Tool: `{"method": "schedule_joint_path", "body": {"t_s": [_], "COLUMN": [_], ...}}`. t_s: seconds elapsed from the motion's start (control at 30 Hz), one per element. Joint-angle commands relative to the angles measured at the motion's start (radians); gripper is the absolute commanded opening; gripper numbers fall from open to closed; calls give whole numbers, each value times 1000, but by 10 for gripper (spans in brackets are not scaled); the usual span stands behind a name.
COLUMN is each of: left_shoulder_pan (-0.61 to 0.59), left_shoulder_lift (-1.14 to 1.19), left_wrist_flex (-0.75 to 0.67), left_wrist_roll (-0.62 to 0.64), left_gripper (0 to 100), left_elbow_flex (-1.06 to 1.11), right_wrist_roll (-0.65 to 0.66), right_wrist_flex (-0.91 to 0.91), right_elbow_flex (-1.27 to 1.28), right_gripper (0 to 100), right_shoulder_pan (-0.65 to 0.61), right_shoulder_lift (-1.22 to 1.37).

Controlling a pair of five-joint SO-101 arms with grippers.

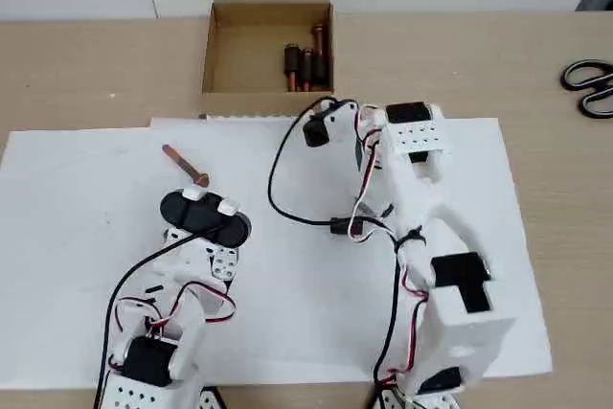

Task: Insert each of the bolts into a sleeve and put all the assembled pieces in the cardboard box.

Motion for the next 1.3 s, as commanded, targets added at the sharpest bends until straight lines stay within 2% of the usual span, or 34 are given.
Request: {"method": "schedule_joint_path", "body": {"t_s": [0.0, 0.3, 0.57, 0.77, 0.9, 1.03, 1.27], "left_shoulder_pan": [-3, -3, -6, -101, -107, -104, -110], "left_shoulder_lift": [-5, -5, 29, 365, 660, 855, 1026], "left_wrist_flex": [2, 9, 227, 210, 216, 245, 505], "left_wrist_roll": [6, 43, 41, 38, 43, 81, 84], "left_gripper": [6, 6, 7, 7, 7, 7, 6], "left_elbow_flex": [-4, -13, -274, -527, -745, -947, -1188], "right_wrist_roll": [-43, -203, -206, -204, -204, -207, -210], "right_wrist_flex": [101, 225, 226, 219, 217, 217, 216], "right_elbow_flex": [-92, -143, 5, 164, 236, 316, 453], "right_gripper": [8, 3, 2, 3, 3, 4, 4], "right_shoulder_pan": [-33, -35, 13, 96, 122, 133, 220], "right_shoulder_lift": [-136, -246, -440, -504, -538, -572, -708]}}
